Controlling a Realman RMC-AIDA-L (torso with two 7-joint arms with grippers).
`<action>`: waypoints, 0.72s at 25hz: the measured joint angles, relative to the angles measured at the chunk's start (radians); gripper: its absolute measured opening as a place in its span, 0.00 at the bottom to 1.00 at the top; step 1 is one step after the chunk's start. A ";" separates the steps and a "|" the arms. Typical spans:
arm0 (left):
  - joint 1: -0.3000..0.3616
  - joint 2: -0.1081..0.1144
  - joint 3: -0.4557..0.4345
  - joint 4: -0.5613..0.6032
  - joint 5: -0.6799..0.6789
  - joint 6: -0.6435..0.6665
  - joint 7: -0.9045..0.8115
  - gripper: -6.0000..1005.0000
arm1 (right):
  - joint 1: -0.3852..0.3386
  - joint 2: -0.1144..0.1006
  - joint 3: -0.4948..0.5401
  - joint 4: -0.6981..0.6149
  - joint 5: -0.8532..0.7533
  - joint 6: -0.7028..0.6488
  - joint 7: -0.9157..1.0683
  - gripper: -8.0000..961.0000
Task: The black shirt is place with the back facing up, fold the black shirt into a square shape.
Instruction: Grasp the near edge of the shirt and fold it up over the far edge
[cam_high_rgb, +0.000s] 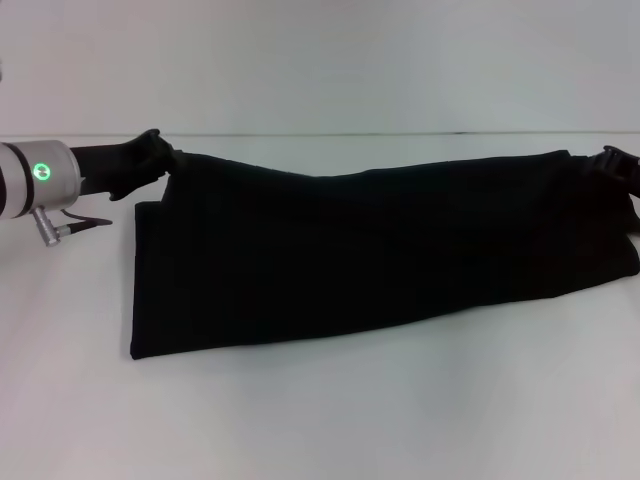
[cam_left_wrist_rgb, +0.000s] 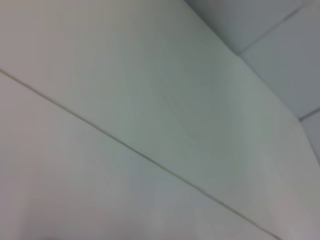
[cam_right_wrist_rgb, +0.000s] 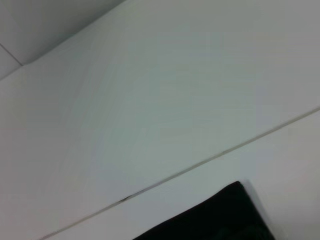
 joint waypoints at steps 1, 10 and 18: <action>0.000 0.000 0.000 0.000 0.000 0.000 0.000 0.02 | 0.000 0.000 -0.001 0.000 0.001 0.003 0.002 0.12; 0.034 0.019 0.010 -0.007 0.015 -0.029 -0.041 0.03 | 0.017 -0.011 0.007 -0.010 0.004 -0.021 0.025 0.13; 0.027 0.020 0.012 -0.007 0.036 -0.047 -0.042 0.03 | 0.044 -0.014 -0.003 -0.023 0.005 -0.020 0.025 0.13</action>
